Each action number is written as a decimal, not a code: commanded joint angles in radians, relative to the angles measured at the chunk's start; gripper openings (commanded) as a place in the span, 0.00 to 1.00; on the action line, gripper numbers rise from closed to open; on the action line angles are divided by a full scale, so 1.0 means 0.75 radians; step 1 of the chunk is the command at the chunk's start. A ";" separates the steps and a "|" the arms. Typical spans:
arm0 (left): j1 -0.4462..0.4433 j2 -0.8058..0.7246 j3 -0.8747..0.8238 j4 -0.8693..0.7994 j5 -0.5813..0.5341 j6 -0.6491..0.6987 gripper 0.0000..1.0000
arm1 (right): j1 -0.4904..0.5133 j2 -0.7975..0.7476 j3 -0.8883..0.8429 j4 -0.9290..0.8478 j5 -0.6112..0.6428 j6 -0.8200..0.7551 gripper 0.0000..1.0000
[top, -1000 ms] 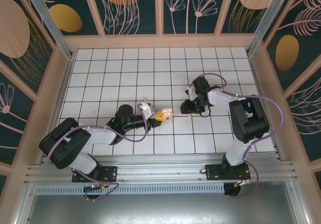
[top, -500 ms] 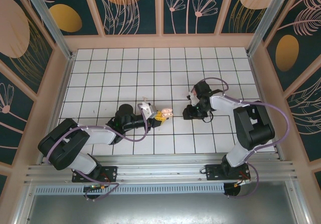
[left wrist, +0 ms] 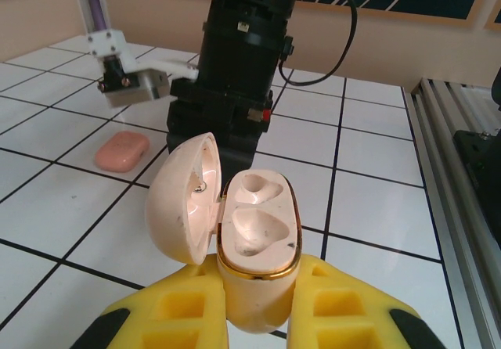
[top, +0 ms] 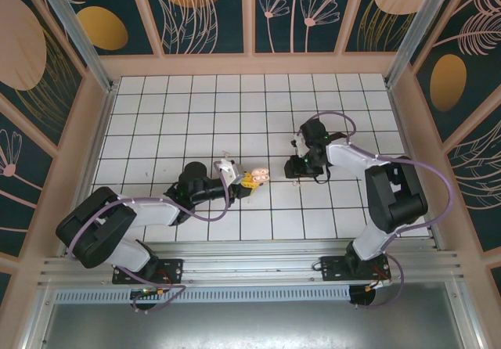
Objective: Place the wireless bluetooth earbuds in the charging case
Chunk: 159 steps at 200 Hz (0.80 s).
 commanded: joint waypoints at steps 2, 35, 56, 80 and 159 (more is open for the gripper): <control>-0.007 -0.025 0.013 -0.004 -0.010 0.023 0.10 | 0.008 0.033 0.011 -0.066 0.023 0.030 0.46; -0.008 -0.022 0.011 0.001 -0.009 0.018 0.09 | 0.007 0.054 -0.021 -0.068 -0.007 0.048 0.46; -0.008 -0.021 0.011 -0.001 -0.010 0.018 0.10 | 0.010 0.058 -0.039 -0.062 -0.039 0.059 0.45; -0.006 -0.022 0.011 -0.003 -0.013 0.014 0.10 | 0.018 0.059 -0.047 -0.075 -0.031 0.067 0.44; -0.008 -0.026 0.013 -0.014 -0.020 0.014 0.10 | 0.048 0.064 -0.047 -0.110 -0.051 0.084 0.42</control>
